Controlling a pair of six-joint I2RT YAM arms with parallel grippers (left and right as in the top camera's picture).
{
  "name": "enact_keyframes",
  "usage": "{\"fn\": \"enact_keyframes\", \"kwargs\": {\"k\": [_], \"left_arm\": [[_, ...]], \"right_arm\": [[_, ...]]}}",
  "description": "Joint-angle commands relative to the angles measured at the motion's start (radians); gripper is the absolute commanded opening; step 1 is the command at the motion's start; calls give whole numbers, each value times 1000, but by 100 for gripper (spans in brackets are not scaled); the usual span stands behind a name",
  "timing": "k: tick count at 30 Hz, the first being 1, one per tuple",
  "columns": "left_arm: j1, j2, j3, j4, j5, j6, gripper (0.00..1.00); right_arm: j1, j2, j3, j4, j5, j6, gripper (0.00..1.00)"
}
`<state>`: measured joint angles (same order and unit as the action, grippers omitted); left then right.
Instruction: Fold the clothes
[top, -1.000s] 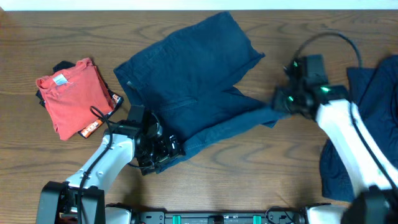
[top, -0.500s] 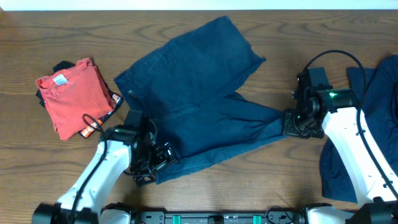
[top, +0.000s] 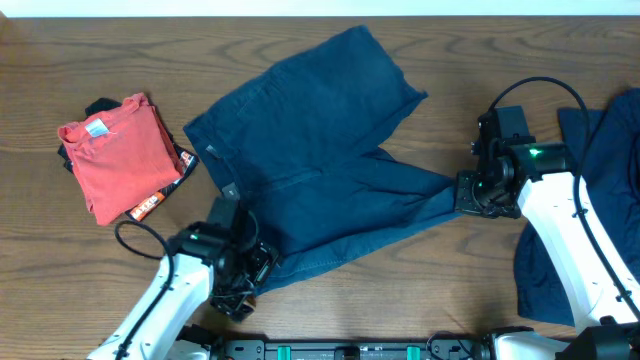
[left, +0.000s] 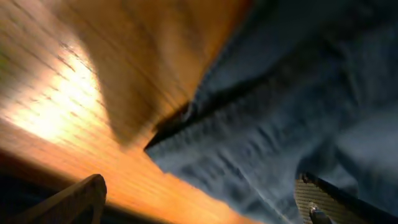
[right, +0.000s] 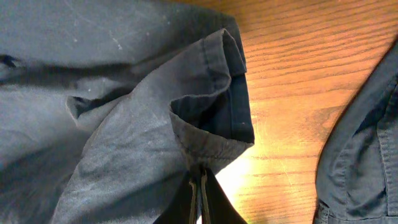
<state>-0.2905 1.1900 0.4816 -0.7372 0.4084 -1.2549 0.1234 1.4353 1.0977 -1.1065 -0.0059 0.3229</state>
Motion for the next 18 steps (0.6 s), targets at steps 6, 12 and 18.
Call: {"fn": "enact_keyframes", "kwargs": {"k": [6,12,18], "left_arm": [[-44,-2,-100,124,-96,-243,57],[-44,-3,-93,137,-173,-132,6],[-44,-41,-7,62,-106,156,6]], "right_arm": [[-9,5,0,-5,17,13,4],[-14,5,0,-10,17,14,1],[-111,-36,2,-7,17,45,1]]}}
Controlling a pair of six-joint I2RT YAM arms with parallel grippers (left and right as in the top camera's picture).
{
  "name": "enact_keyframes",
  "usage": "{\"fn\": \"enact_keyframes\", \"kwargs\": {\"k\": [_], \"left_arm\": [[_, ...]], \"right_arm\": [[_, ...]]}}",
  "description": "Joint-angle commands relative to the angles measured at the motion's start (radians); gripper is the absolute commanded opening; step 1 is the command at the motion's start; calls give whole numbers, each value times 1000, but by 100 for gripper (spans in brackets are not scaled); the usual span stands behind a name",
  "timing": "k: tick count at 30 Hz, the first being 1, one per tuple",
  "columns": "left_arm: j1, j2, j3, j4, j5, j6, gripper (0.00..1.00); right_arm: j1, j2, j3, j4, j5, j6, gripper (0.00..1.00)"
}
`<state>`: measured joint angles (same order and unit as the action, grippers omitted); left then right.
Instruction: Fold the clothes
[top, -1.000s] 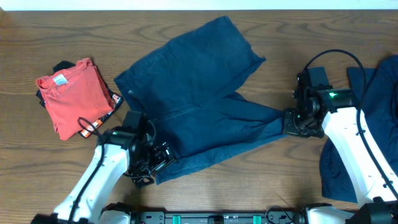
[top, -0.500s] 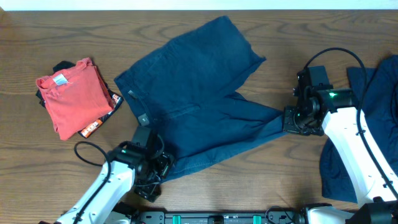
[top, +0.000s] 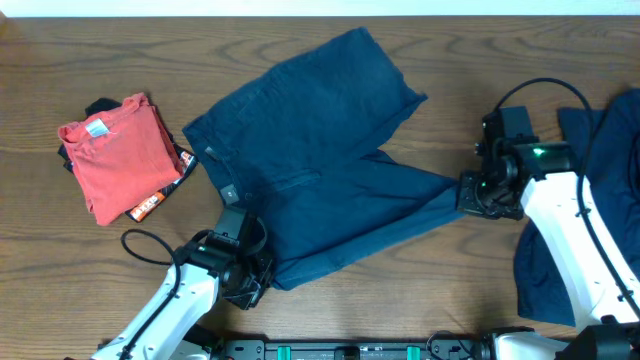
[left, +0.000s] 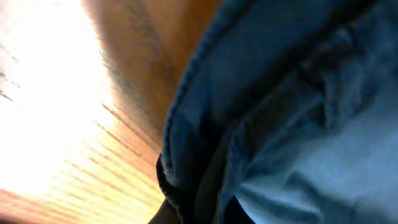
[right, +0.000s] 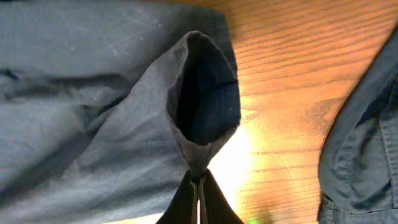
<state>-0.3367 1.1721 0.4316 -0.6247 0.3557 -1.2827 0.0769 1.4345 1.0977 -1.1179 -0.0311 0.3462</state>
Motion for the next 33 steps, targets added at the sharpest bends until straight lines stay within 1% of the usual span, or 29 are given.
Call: {"fn": "enact_keyframes", "kwargs": {"k": [1,3,6,8,10,12,15,18,19,20,21,22,24,26,28,29,31,33], "left_arm": [[2,-38,65,-87,-55,222,6],[2,-79,112,-166,-58,299,6],[-2,-159,189,-307,-58,364,6],[-13,-225,244,-383,-57,386,6],[-39,-296,296,-430,-56,388,6],[-75,-360,341,-437,-50,384,6],[-140,-446,396,-436,-61,333,6],[-182,-501,411,-437,-142,296,6],[-189,-510,408,-438,-172,294,6],[-193,-513,406,-439,-196,294,6],[-193,-513,403,-441,-209,294,6],[-193,-509,399,-442,-217,294,6],[-192,-496,387,-441,-226,294,6],[-192,-471,377,-441,-235,294,6],[-192,-438,371,-441,-238,294,6],[-192,-420,371,-441,-238,294,6],[-192,-380,371,-441,-238,294,6],[-192,-340,371,-441,-238,294,6]], "right_arm": [[-91,-50,2,3,42,19,1],[-155,-84,2,-2,38,18,1],[-250,-149,2,5,-33,-63,1],[-304,-205,2,8,-89,-128,1],[-332,-256,6,8,-138,-179,1],[-338,-309,14,8,-214,-233,1],[-326,-370,31,11,-310,-269,1],[-304,-407,50,10,-322,-269,1],[-297,-413,50,6,-326,-267,6],[-291,-414,50,-4,-341,-265,16],[-285,-409,50,-26,-359,-259,21],[-279,-403,50,-53,-362,-244,24],[-271,-385,43,-131,-344,-190,24],[-260,-366,21,-214,-307,-130,29],[-248,-355,-25,-268,-293,-109,33],[-242,-356,-55,-278,-294,-100,33],[-230,-363,-135,-276,-294,-58,37],[-221,-369,-222,-258,-294,-22,42]]}}
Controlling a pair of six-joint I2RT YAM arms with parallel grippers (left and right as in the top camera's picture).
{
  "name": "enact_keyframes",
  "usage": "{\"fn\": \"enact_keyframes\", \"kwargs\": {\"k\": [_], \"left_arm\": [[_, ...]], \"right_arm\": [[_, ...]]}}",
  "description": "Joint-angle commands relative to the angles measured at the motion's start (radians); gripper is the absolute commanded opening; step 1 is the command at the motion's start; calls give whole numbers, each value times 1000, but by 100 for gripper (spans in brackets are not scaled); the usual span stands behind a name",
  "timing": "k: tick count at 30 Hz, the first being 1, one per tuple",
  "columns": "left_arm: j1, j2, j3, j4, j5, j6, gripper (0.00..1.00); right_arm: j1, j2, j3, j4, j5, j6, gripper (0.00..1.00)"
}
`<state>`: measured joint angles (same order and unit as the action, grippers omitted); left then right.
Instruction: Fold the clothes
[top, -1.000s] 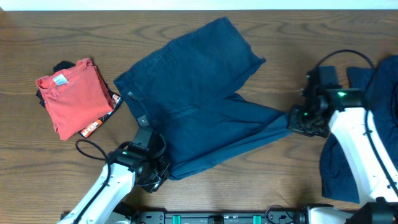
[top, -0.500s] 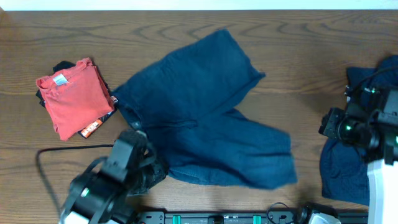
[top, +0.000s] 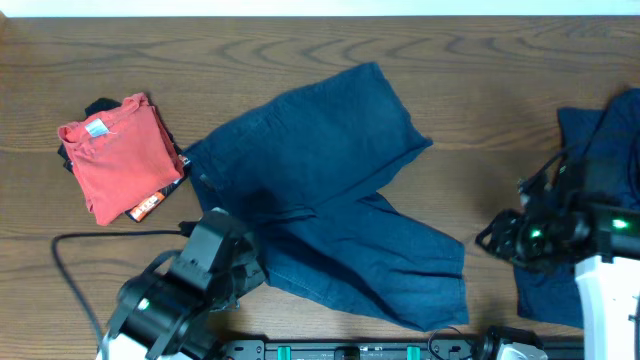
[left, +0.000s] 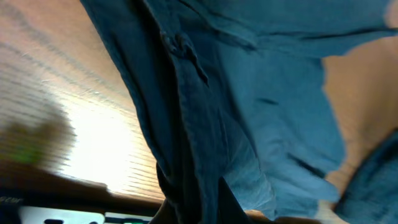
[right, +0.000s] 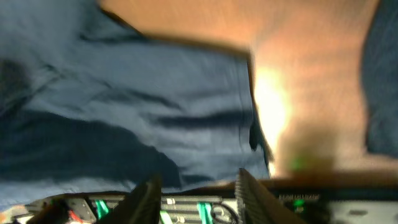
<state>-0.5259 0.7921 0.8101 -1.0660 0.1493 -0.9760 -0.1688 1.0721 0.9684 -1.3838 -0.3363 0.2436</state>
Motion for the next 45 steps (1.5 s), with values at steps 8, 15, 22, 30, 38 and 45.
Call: {"fn": "enact_keyframes", "kwargs": {"k": [8,15,22,30,38,45], "left_arm": [[-3,196,-8,1,-31,-13,6],[-3,257,-8,2,-31,-12,7],[-3,259,-8,32,-31,-9,8],[-3,259,-8,43,-31,-9,8],[-3,259,-8,43,-31,-9,8],[-3,259,-8,42,-31,-9,9]], "right_arm": [[79,-8,-354,95,-52,183,52],[121,-8,-444,167,-5,310,55],[126,-8,-543,257,90,454,54],[131,-7,-615,352,74,496,53],[171,-7,-615,344,71,557,53],[173,-5,-617,434,97,583,21]]}}
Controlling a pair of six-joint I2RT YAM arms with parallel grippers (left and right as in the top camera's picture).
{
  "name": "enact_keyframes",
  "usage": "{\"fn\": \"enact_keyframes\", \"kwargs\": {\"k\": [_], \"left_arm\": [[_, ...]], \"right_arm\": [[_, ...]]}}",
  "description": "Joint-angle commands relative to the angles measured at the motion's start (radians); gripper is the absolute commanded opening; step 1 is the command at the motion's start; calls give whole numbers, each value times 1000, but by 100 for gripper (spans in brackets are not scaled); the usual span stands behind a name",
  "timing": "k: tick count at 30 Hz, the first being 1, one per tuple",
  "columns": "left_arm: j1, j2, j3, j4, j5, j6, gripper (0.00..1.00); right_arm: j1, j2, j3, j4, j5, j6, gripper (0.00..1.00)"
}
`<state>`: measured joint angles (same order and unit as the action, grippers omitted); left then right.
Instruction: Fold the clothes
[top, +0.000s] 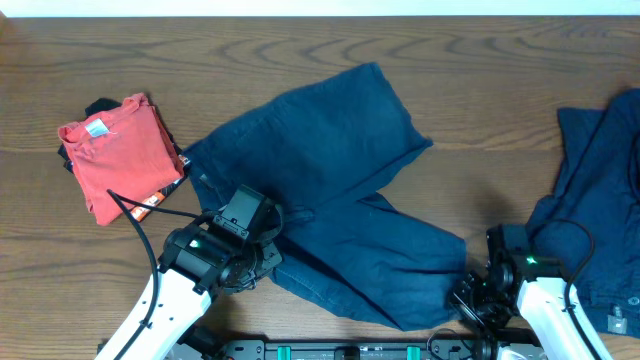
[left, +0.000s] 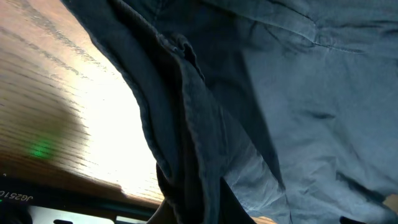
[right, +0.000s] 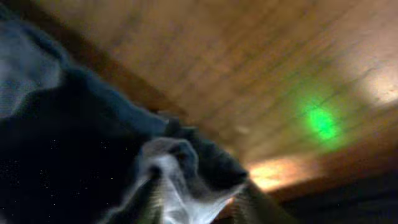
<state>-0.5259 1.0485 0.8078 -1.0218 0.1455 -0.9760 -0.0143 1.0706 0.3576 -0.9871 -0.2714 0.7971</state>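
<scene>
Navy shorts (top: 330, 190) lie spread across the middle of the wooden table (top: 500, 90), one leg toward the back, the other toward the front right. My left gripper (top: 262, 262) is shut on the shorts' front left edge; in the left wrist view the bunched cloth (left: 186, 155) runs down into the left gripper (left: 189, 210) and hides its fingers. My right gripper (top: 468, 298) sits at the front leg's hem corner. In the blurred right wrist view the right gripper (right: 199, 199) has its fingers apart with the hem (right: 180, 155) between them.
A folded red shirt (top: 115, 155) lies on a dark item at the far left. Another navy garment (top: 600, 190) covers the right edge. Both arms are near the table's front edge, with the rig below it.
My right gripper has moved from beside the leg hem down to its front corner, open with the hem between its fingers. The left arm sits lower, still shut on the cloth. The shorts barely moved.
First my left gripper was open at the shorts' front left corner while the right was shut on the leg hem at the right. Then the left shut on the corner. Later the leg lay toward the front right and the right gripper was open, off the cloth; now it straddles the hem.
</scene>
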Motion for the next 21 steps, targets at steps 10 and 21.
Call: {"fn": "enact_keyframes", "kwargs": {"k": [10,21], "left_arm": [[-3,3,-5,0,11,-4,6],[-4,-34,-5,85,221,76,6]], "right_arm": [[18,-4,51,35,5,-22,1],[-54,-1,558,-115,163,-212,1]]}}
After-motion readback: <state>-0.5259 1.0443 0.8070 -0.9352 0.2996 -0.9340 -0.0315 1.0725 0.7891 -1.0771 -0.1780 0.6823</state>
